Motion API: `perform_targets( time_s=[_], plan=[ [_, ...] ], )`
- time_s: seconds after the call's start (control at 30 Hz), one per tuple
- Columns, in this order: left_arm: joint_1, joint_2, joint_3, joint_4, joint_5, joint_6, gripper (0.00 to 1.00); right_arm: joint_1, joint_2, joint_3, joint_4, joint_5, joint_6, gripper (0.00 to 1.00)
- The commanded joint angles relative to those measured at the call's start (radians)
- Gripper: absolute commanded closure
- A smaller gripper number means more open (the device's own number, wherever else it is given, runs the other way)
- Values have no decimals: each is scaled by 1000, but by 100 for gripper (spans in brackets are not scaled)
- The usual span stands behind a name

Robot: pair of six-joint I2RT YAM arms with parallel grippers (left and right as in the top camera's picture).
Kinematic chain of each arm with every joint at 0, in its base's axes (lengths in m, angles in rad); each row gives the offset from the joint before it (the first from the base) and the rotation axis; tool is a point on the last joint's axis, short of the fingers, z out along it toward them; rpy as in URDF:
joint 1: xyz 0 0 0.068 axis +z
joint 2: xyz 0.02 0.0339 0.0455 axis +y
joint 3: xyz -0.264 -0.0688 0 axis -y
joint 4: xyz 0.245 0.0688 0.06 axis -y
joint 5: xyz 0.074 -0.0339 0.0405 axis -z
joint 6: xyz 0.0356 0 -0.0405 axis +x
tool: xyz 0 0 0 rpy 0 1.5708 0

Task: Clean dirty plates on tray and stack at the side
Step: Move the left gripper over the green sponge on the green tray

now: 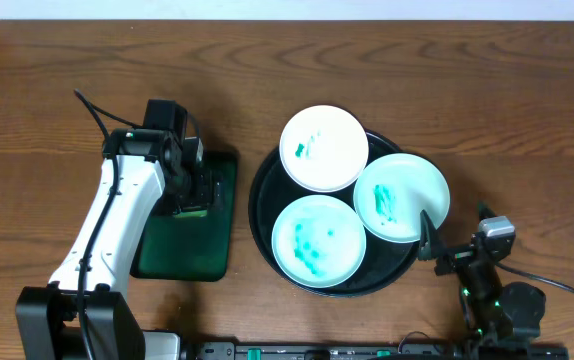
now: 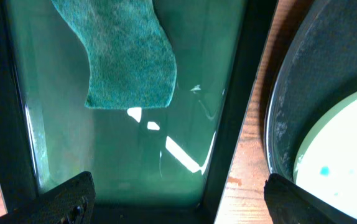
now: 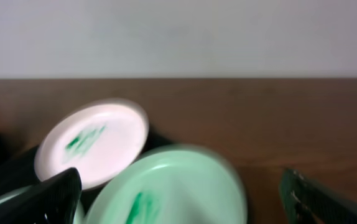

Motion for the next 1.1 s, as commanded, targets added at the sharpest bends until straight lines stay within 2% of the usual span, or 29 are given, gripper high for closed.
perform_targets(
  time_s=[0.0, 0.23, 0.43, 0.53, 0.63, 0.73, 0.97, 1.07],
  plan=[
    [-1, -3, 13, 5, 10, 6, 12, 5, 46, 118, -163, -92, 43, 1],
    [-1, -3, 13, 9, 10, 6, 12, 5, 333, 465, -450, -150, 9, 1],
    [-1, -3, 13, 28, 9, 6, 12, 16, 701, 786, -744, -230, 9, 1],
    [-1, -3, 13, 72, 9, 6, 12, 50, 893, 910, -925, -196, 12, 1],
    [-1, -3, 14, 124, 9, 6, 12, 116, 1072, 979, -1032, -155, 11, 1],
    [-1, -3, 13, 162, 9, 6, 12, 202, 1196, 986, -1047, -116, 12, 1],
    [-1, -3, 13, 197, 9, 6, 12, 358, 1370, 948, -943, -96, 39, 1],
    [-1, -3, 13, 211, 9, 6, 12, 418, 1416, 948, -919, 138, 203, 1]
  ],
)
